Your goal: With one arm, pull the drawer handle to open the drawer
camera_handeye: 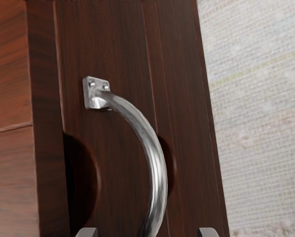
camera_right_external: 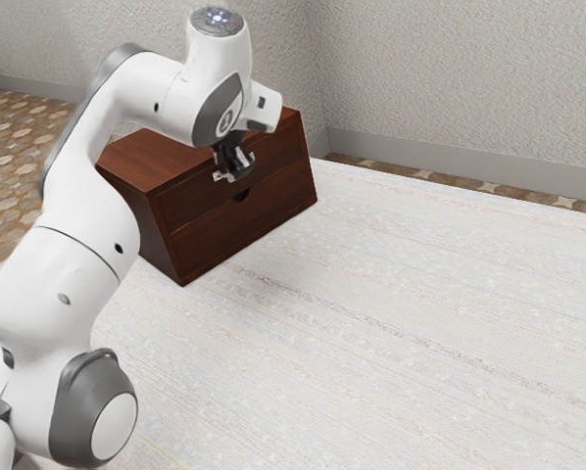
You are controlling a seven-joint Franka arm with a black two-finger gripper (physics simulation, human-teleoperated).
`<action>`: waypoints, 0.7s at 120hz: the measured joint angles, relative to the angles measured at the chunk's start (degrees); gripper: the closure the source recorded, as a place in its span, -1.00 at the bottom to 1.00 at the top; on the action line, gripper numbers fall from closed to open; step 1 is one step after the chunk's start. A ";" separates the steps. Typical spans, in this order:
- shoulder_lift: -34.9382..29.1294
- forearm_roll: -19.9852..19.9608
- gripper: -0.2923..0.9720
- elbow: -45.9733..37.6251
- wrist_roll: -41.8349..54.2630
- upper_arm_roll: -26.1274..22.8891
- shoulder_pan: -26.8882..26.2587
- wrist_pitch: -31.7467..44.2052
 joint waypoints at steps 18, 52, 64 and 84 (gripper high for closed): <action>0.42 -0.16 0.29 -0.09 -3.02 -0.14 -0.01 0.88; -1.17 -0.16 0.45 -4.60 -7.20 -0.30 -1.68 1.83; -4.63 -0.37 0.54 -9.67 -8.35 -1.13 -3.51 1.82; -8.65 0.01 0.60 -15.99 -10.31 -1.71 -6.79 1.96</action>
